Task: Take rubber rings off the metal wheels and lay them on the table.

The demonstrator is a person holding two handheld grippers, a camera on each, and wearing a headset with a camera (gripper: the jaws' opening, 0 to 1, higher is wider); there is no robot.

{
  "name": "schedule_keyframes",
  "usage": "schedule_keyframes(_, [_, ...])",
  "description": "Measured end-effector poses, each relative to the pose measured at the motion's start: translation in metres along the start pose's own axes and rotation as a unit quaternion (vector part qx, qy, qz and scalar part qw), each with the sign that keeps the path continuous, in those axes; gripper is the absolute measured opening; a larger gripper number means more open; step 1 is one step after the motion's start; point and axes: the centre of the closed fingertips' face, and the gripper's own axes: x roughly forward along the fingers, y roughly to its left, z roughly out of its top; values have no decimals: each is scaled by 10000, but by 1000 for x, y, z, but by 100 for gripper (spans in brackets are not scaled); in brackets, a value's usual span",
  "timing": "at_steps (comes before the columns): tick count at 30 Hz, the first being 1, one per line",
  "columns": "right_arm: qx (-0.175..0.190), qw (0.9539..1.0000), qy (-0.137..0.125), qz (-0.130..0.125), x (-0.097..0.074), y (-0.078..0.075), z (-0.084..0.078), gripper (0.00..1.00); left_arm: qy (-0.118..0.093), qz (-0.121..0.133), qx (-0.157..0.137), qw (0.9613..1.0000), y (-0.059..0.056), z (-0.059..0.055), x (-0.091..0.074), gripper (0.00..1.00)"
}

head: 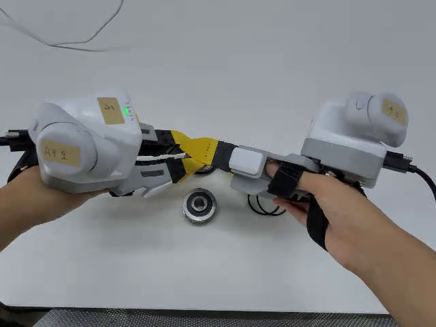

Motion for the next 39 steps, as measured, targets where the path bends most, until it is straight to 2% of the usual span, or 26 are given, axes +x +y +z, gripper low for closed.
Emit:
schedule_keyframes(10, [65, 10000, -33, 15, 4, -3, 2, 52, -5, -2, -6, 10000, 0, 0, 0, 12])
schedule_keyframes(20, [-15, 10000, -3, -42, -2, -8, 1, 42, -4, -3, 0, 10000, 0, 0, 0, 12])
schedule_keyframes(25, [87, 9999, -9, -92, -5, -15, 2, 31, -9, -5, -7, 10000, 0, 0, 0, 12])
schedule_keyframes(39, [234, 9992, 25, -328, -4, -28, 1, 14, -18, -8, -7, 10000, 0, 0, 0, 12])
